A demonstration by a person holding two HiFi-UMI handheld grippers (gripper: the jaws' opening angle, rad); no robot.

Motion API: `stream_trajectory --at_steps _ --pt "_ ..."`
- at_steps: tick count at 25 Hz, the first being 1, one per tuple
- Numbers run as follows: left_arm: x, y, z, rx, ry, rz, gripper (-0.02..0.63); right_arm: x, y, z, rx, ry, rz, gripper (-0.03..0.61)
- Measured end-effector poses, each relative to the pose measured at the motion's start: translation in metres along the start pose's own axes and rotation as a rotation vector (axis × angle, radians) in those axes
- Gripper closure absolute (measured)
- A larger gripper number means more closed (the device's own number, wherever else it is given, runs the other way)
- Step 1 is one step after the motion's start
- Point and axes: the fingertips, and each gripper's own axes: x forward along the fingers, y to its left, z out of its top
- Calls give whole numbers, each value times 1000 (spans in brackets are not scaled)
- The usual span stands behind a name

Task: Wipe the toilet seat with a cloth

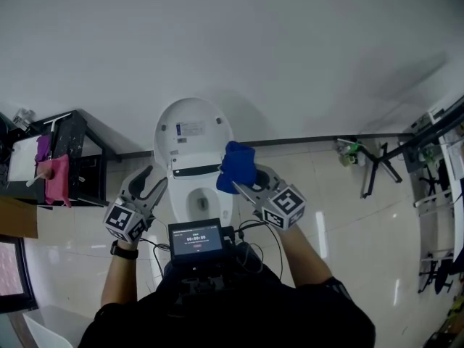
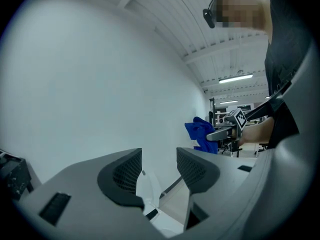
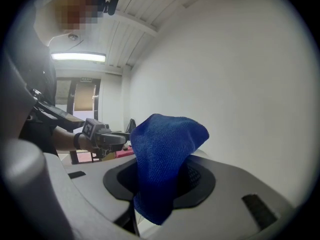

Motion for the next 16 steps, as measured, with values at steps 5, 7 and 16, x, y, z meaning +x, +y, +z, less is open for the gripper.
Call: stream_trajectory --at_steps 5,7,16 --pt "0 -3 0 3 1 -2 391 -2 -3 4 18 -31 7 417" --pt "-1 -2 -3 14 4 -6 391 -2 -2 5 16 -26 9 417" --pt "-5 -1 -1 20 13 -6 391 0 5 6 2 -24 26 417"
